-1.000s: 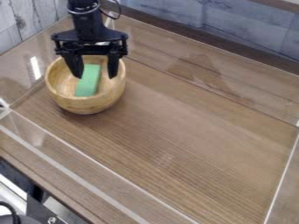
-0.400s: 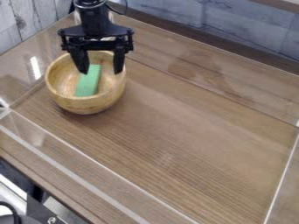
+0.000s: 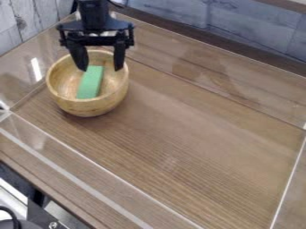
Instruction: Put green object into wooden bowl
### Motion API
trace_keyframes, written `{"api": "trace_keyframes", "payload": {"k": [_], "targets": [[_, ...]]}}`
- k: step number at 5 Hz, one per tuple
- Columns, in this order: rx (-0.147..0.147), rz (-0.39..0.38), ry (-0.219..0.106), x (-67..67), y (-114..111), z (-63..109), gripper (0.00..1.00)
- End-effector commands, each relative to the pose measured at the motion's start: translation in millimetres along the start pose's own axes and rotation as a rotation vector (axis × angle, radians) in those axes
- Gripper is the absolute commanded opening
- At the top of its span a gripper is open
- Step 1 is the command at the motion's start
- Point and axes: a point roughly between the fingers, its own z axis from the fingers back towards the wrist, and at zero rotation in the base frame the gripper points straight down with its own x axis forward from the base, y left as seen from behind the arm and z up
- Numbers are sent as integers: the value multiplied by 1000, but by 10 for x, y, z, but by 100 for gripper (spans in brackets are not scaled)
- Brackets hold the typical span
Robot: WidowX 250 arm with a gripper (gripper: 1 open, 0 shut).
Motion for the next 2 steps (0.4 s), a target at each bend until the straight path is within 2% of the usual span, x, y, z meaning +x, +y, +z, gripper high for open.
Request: {"api": "trace_keyframes", "payload": {"k": [1,2], "targets": [[-14,-15,-77,179,68,160,100],[-11,-37,-75,242,112,50,100]]}}
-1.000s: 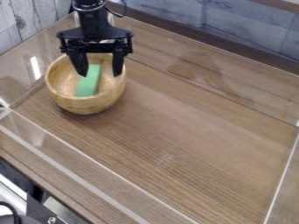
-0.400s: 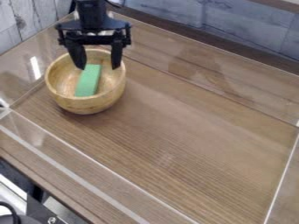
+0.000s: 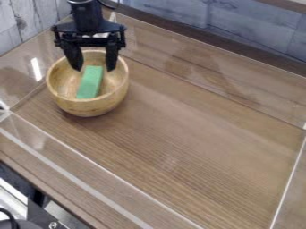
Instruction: Put green object into wooden bowl
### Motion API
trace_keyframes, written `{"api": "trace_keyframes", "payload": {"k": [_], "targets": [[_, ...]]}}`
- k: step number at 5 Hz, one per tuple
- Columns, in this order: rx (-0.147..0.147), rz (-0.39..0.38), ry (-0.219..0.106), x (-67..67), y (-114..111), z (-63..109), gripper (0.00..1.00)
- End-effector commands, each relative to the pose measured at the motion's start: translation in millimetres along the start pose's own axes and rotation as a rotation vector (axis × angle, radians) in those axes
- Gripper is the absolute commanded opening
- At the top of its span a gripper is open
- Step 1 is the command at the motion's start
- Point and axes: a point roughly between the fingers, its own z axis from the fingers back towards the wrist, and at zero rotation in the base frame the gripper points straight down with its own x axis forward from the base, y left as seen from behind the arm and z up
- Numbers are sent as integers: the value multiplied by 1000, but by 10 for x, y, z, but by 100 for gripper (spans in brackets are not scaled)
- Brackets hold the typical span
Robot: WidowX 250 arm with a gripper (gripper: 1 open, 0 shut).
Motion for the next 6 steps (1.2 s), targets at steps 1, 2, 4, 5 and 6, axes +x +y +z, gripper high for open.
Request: {"api": "trace_keyframes", "payload": {"k": [1,2,4,5,6], "targets": [[-16,69,-72,84,-26,240,0],[-32,63,-74,62,-2,297,100],[-63,19,-91,7,-153,574,100],[-93,-61,-100,-47,-476,769,100],[-99,-120,-98,-20,-657,784,100]]}}
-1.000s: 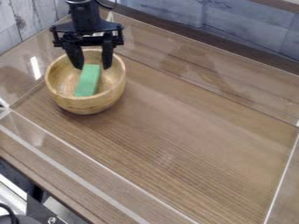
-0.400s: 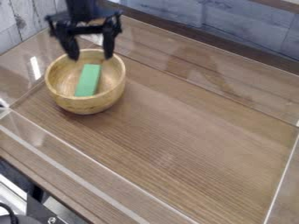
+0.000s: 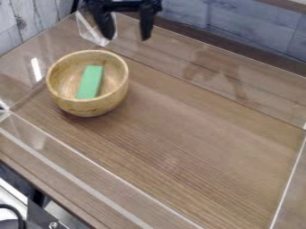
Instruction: Put green object into wooden bowl
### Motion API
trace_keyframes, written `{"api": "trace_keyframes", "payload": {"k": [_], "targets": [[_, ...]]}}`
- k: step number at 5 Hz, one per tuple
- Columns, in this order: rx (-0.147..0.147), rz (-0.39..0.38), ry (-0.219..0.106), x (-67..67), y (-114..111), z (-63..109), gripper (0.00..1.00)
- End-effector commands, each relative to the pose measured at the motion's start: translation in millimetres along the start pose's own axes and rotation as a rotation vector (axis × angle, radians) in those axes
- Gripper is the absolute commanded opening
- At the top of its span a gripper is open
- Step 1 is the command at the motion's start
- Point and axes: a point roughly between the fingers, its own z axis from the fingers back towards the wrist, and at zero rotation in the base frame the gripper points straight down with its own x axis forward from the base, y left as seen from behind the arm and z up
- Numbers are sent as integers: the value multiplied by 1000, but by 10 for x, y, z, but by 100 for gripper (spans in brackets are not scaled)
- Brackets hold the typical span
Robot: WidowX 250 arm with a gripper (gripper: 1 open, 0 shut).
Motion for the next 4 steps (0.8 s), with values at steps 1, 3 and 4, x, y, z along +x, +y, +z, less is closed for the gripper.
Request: {"api": "trace_keyframes", "payload": {"k": [1,3,4], "targets": [[1,-17,-50,115,21,144,100],[25,-61,-35,212,220,89,100],[28,-82,-24,236,293,83,100]]}}
